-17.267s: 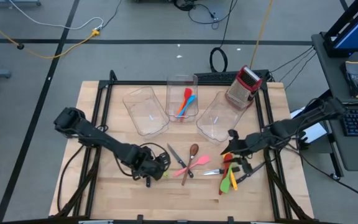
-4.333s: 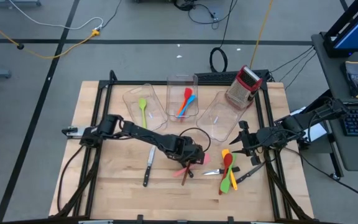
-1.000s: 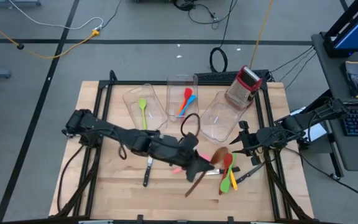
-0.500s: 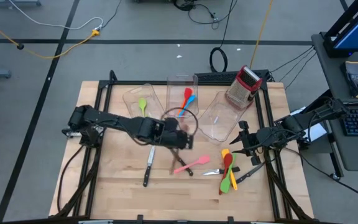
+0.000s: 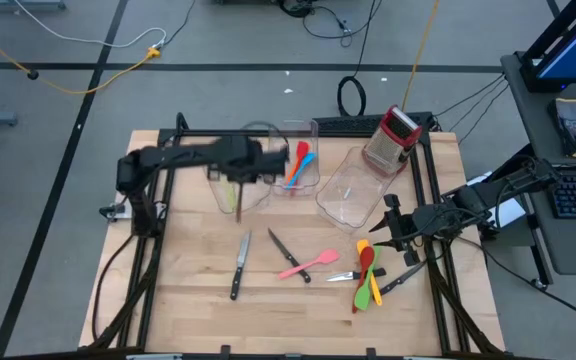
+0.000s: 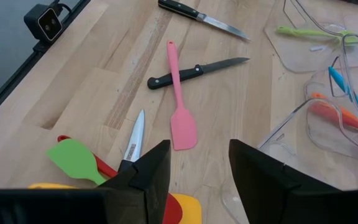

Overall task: Pick & Place Kitchen Items
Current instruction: Put the brown serving spoon in the left bin

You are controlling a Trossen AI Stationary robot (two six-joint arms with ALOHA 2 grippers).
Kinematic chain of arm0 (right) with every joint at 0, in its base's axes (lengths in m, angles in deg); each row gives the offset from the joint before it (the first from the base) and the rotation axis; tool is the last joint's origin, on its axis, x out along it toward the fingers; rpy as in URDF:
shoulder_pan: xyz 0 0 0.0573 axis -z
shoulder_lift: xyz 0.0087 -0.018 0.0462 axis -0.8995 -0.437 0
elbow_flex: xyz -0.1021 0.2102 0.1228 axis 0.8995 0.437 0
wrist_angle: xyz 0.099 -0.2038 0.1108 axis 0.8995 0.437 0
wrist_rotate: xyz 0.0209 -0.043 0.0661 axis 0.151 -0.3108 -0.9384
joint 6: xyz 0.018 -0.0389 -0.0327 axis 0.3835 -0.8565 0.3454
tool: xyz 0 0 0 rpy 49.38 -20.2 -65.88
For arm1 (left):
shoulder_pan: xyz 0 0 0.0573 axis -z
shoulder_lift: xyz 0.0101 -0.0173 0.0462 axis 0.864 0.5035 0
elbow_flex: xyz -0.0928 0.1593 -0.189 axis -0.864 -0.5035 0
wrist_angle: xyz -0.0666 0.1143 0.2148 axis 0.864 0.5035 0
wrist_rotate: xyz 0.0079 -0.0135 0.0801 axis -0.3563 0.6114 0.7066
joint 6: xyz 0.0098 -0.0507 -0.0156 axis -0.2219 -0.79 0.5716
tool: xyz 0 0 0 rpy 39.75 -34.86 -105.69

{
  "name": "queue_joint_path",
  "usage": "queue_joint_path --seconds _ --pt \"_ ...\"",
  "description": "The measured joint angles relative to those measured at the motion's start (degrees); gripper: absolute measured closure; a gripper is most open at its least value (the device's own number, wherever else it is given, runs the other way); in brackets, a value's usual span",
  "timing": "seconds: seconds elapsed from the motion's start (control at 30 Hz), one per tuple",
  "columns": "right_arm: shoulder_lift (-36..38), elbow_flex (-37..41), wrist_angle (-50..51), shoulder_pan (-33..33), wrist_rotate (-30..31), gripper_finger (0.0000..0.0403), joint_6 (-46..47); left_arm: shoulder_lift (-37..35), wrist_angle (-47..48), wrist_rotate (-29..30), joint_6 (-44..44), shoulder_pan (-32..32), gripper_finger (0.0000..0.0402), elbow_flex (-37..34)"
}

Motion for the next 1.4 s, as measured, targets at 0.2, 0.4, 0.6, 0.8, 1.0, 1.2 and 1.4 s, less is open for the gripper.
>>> queue_joint_path --seconds 0.2,0.4,0.6,0.8,1.0,1.2,1.4 --pt "-0.01 0.00 0.01 0.00 0.20 0.0248 0.14 0.00 -2.74 0.31 12.16 -11.38 0.0355 0.00" --pt "-0.01 0.00 0.10 0.00 0.22 0.0248 0.61 -0.04 -7.87 0.00 19.71 -17.42 0.0355 -2.02" --pt "0.00 0.00 0.48 0.00 2.45 0.0248 0.64 -0.02 -12.51 -0.52 22.76 -18.96 0.0355 -7.70" --pt "0.01 0.00 3.23 0.02 4.81 0.0248 0.64 -1.42 -16.45 -1.87 22.03 -18.56 0.0355 -14.10" --pt "0.01 0.00 4.04 0.02 4.81 0.0248 0.66 -5.50 -24.23 -2.45 19.75 -17.48 0.0355 -21.18" --pt "0.01 0.00 4.11 0.02 4.92 0.0248 0.64 -8.53 -31.51 -4.30 17.06 -17.18 0.0355 -28.30" --pt "0.01 0.00 4.11 0.02 4.94 0.0248 0.66 -8.65 -35.81 -4.32 17.32 -17.36 0.0355 -31.25"
